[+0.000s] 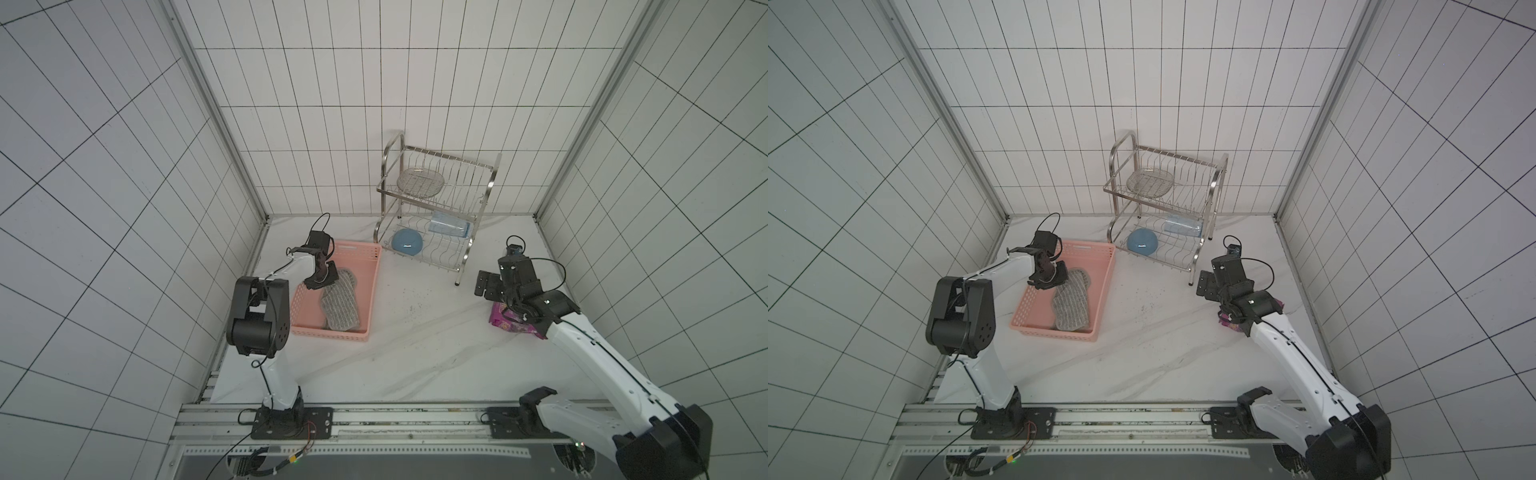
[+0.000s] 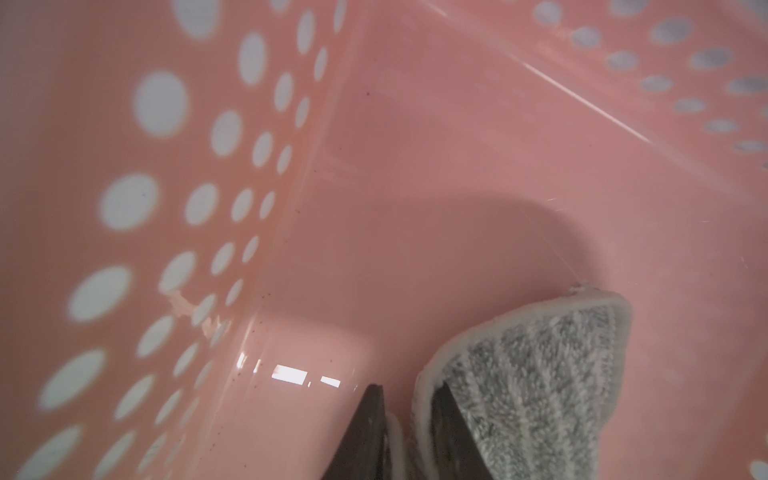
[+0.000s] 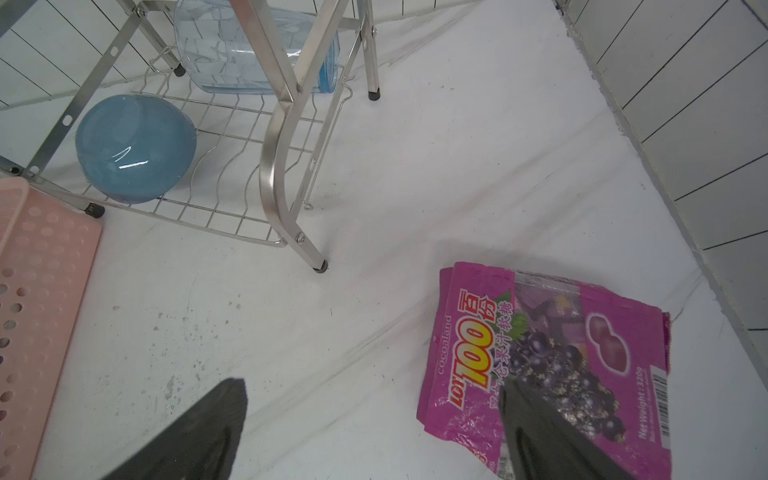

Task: Fold the square dishcloth
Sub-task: Pick up the cleaning item from the bin, then place the cleaning item at the center of the board.

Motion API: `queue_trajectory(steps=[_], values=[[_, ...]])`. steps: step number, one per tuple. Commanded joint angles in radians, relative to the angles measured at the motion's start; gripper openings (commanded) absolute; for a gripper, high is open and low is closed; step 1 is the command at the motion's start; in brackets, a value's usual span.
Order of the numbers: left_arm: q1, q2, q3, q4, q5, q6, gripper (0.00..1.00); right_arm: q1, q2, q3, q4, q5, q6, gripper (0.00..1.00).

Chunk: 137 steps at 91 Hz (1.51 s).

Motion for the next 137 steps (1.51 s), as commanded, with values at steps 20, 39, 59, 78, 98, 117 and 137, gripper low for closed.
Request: queue_trajectory(steps=[20, 39, 59, 78, 98, 117, 137], values=[[-0.08, -0.196, 0.082, -0.088, -0.146, 0.014, 0.07, 0.013, -0.042, 0.005, -0.007, 0.009, 0.002, 0.99], [-0.161, -0.311, 0.132, -0.134, -0.178, 0.054, 0.06, 0.013, -0.053, -0.002, 0.007, -0.011, 0.004, 0.99], [-0.275, -0.423, 0.21, -0.147, -0.16, 0.109, 0.06, 0.011, -0.08, 0.002, -0.007, 0.021, 0.005, 0.99], [-0.392, -0.481, 0.297, -0.157, -0.059, 0.149, 0.07, 0.01, -0.104, 0.003, -0.026, 0.069, 0.003, 0.99], [-0.567, -0.449, 0.395, -0.154, 0.052, 0.144, 0.1, 0.005, -0.138, 0.018, -0.082, 0.174, 0.03, 0.99], [-0.721, -0.344, 0.451, -0.129, 0.061, 0.114, 0.1, 0.002, -0.182, 0.022, -0.125, 0.226, 0.032, 0.99], [-0.815, -0.233, 0.504, -0.089, 0.097, 0.081, 0.1, -0.001, -0.236, 0.014, -0.148, 0.267, 0.027, 0.99]])
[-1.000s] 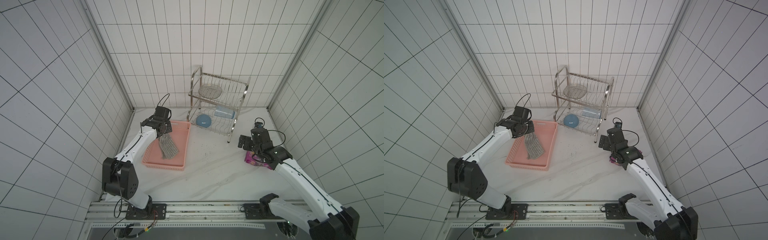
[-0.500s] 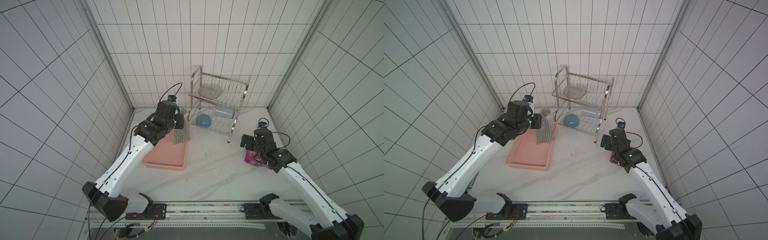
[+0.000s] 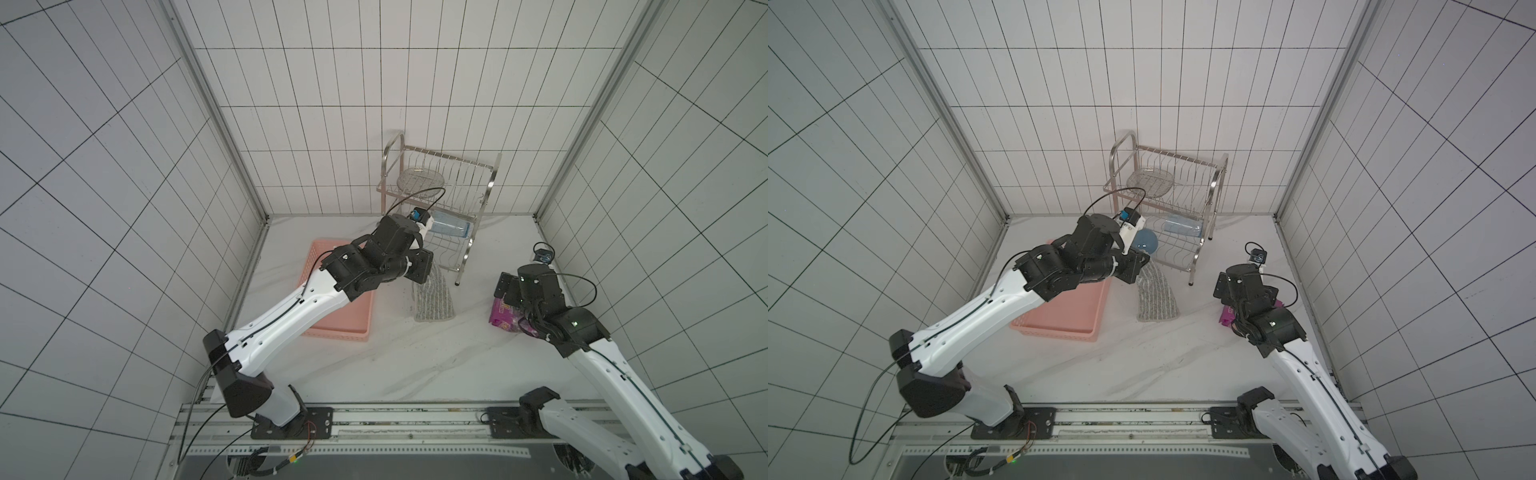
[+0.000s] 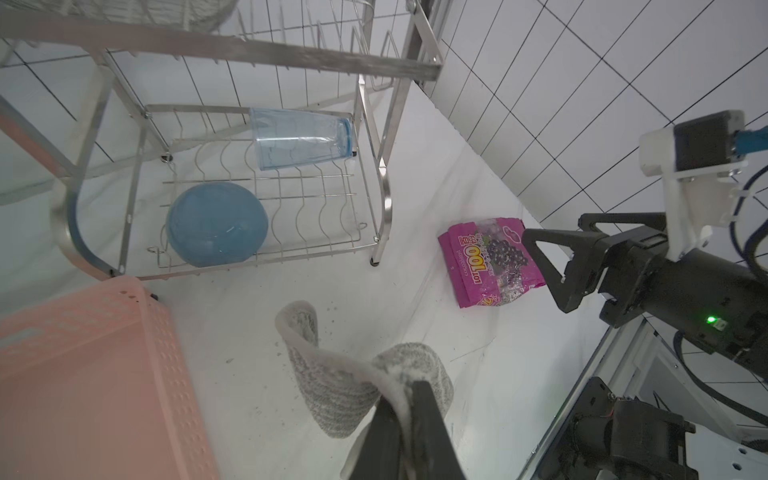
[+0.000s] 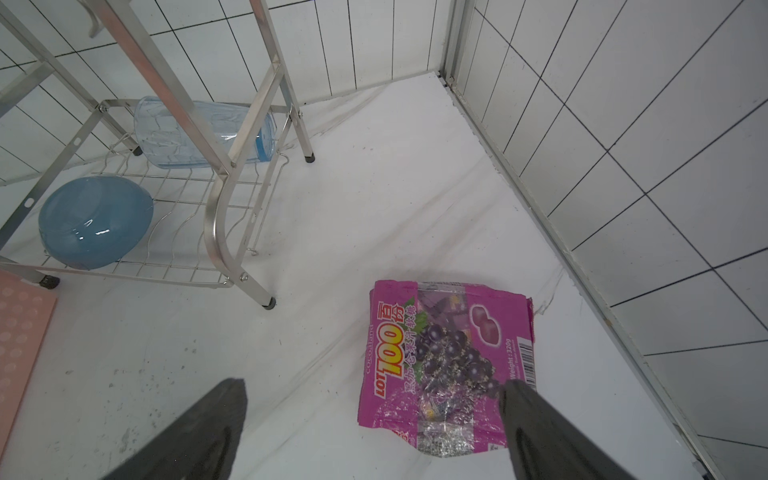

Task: Fold the square dishcloth
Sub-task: Place the cleaning item at the center of the board.

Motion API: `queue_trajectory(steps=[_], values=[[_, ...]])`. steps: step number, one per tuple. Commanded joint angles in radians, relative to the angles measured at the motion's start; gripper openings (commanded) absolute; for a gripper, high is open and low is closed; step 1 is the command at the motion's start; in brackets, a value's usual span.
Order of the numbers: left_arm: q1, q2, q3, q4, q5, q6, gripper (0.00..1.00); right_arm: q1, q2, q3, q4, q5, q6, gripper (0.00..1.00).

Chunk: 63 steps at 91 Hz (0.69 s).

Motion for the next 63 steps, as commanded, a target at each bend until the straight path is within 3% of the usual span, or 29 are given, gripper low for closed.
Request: queue_trajectory(steps=[1, 63], values=[[-0.042, 0.043, 0.052, 0.043, 0.035, -0.027, 0.1, 0.0, -0.031, 0.014, -0.037, 0.058, 0.005, 0.99], [-0.135, 0.292, 0.257, 0.099, 0.124, -0.094, 0.07, -0.005, -0.108, 0.042, -0.103, 0.137, 0.009, 0.99]])
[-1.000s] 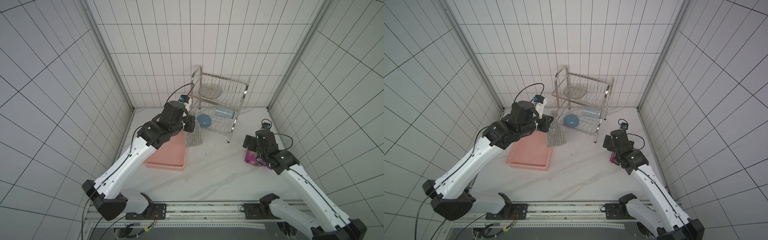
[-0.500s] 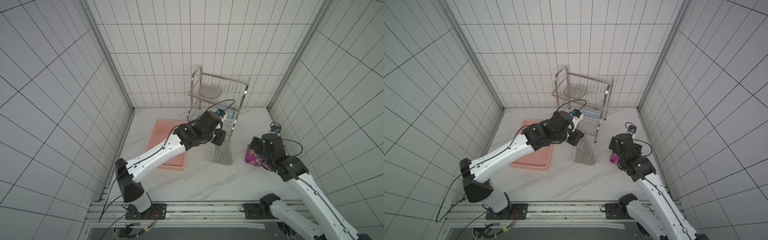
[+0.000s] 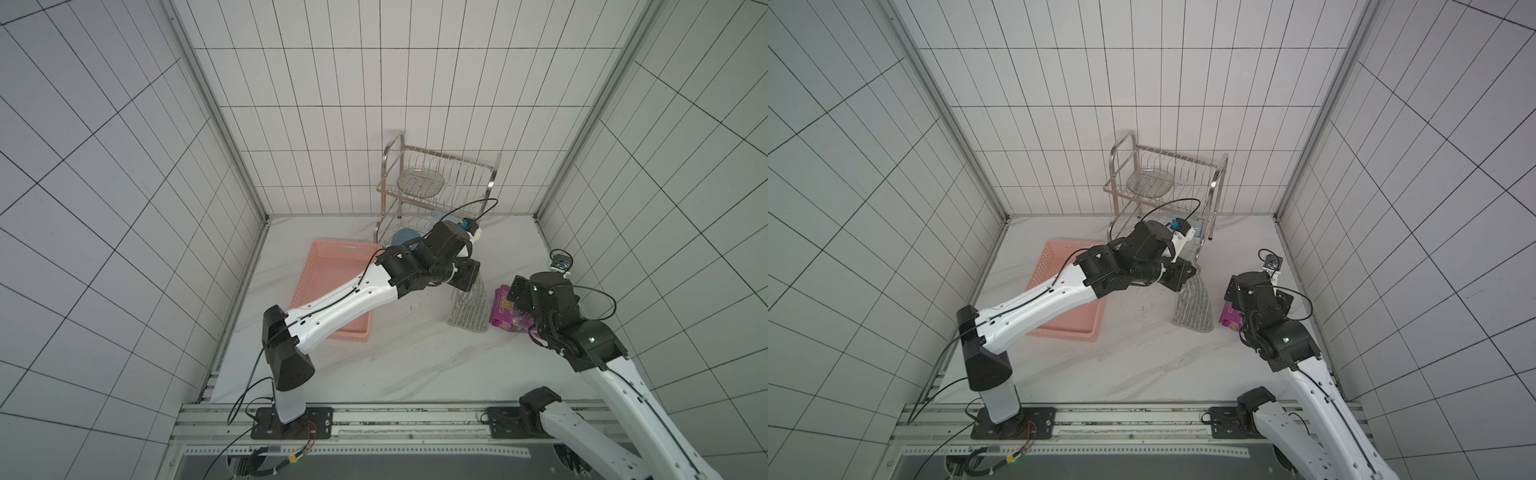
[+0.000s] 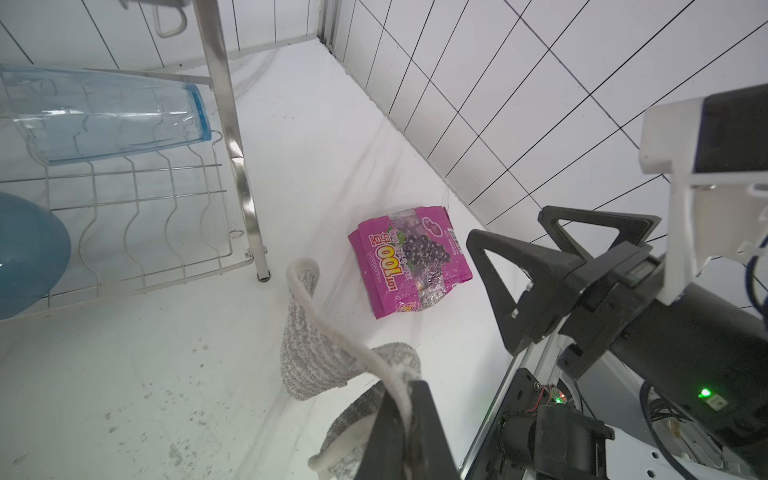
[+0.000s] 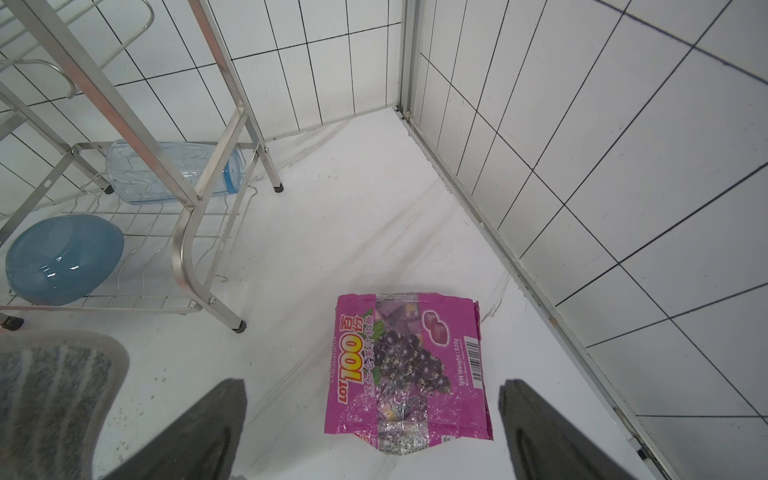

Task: Fold the square dishcloth
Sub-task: Place the cleaning item at the center of the board.

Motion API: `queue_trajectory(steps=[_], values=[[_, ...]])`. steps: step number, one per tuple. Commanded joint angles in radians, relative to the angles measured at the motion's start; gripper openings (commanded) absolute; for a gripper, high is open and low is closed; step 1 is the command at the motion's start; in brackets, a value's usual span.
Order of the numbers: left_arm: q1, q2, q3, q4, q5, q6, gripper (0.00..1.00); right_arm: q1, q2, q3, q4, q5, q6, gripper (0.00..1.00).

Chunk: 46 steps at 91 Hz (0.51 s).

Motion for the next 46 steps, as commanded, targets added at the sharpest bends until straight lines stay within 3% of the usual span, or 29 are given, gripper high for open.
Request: queue_trajectory(steps=[1, 22, 46], values=[[-0.018, 0.027, 0.034, 0.03, 0.021, -0.014, 0.07, -0.005, -0.015, 0.039, -0.045, 0.039, 0.009, 0.99], [-0.004, 0.013, -0.058, 0.027, -0.046, -0.048, 0.05, -0.004, -0.012, 0.043, -0.055, 0.016, 0.004, 0.99], [0.173, -0.023, -0.308, 0.026, 0.005, -0.077, 0.05, -0.004, 0.044, 0.024, -0.041, -0.106, -0.022, 0.99]])
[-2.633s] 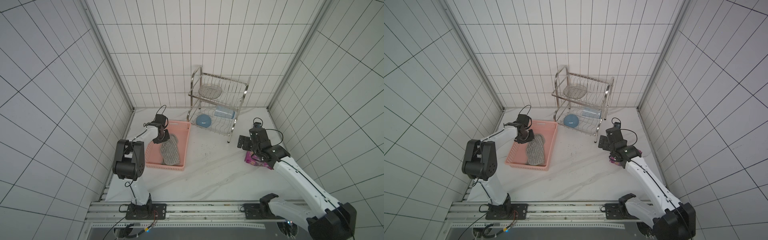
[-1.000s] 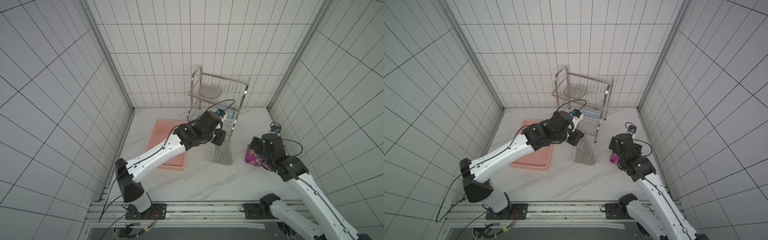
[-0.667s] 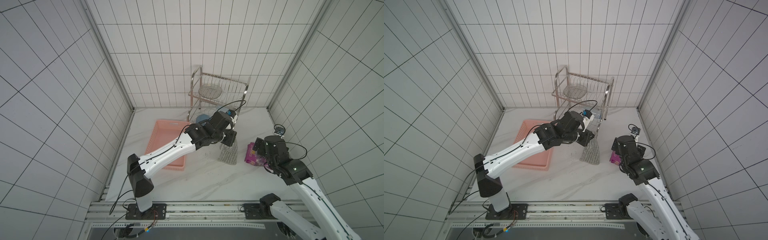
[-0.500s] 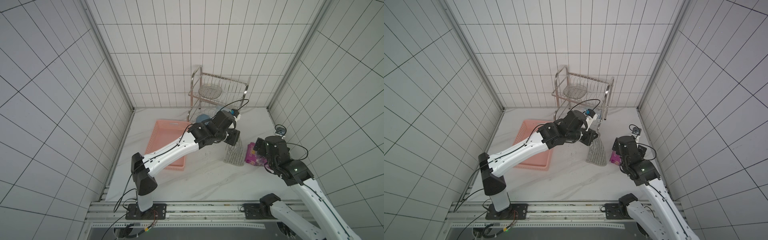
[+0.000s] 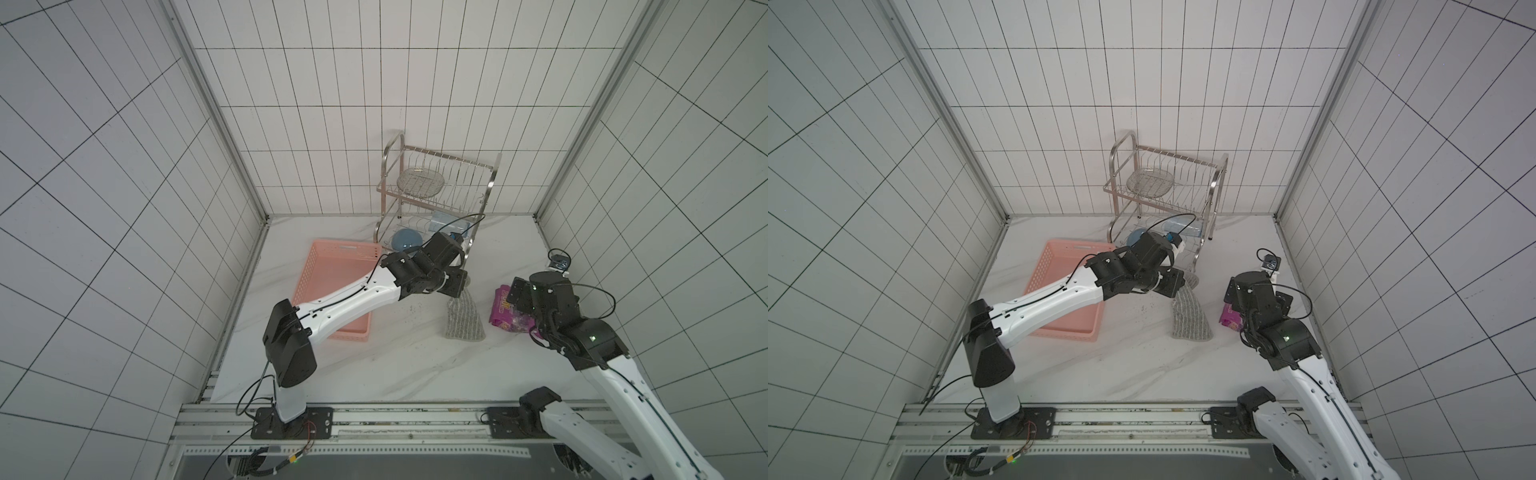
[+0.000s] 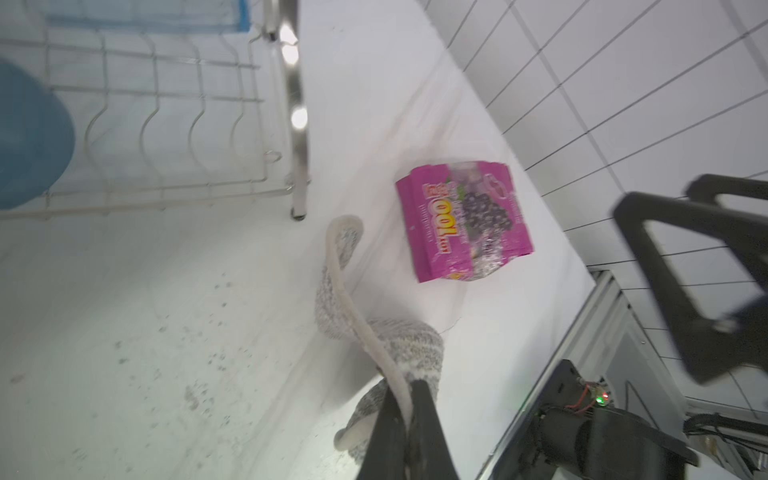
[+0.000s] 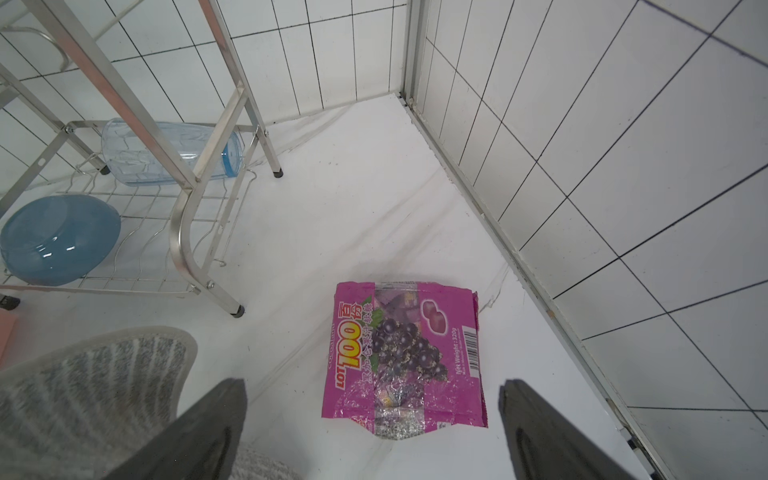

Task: Fold the square dishcloth
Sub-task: Place the cleaning item at the center of the board.

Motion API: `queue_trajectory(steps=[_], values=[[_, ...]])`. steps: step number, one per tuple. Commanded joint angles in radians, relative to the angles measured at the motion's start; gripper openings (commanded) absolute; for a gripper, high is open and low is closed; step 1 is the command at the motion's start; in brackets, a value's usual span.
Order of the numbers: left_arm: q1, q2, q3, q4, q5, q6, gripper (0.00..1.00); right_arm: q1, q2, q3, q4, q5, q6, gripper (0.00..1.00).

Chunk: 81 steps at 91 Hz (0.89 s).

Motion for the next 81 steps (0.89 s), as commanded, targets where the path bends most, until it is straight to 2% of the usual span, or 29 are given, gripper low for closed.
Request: queue_trajectory(steps=[1, 14, 32, 37, 47, 57, 71, 81], values=[[0.08, -0.026, -0.078, -0.002, 0.008, -0.006, 0.06, -0.004, 0.023, 0.005, -0.001, -0.071, -0.014, 0.99], [0.144, -0.02, -0.125, -0.036, -0.003, 0.012, 0.09, -0.001, 0.069, -0.019, 0.013, -0.153, -0.001, 0.99], [0.221, -0.021, -0.224, -0.006, -0.013, -0.029, 0.15, 0.008, 0.109, -0.08, 0.018, -0.263, 0.054, 1.0], [0.232, -0.013, -0.242, 0.001, -0.019, -0.033, 0.25, 0.011, 0.113, -0.098, 0.018, -0.29, 0.072, 1.0], [0.237, -0.005, -0.256, -0.009, -0.067, -0.04, 0.39, 0.016, 0.119, -0.129, 0.046, -0.337, 0.096, 0.99], [0.229, -0.031, -0.262, -0.004, -0.083, -0.046, 0.59, 0.019, 0.123, -0.159, 0.048, -0.36, 0.109, 0.96], [0.195, -0.092, -0.292, 0.015, -0.122, -0.07, 0.75, 0.027, 0.129, -0.203, 0.079, -0.446, 0.148, 0.86], [0.179, -0.143, -0.361, 0.068, -0.114, -0.117, 0.81, 0.04, 0.128, -0.261, 0.147, -0.532, 0.196, 0.78]])
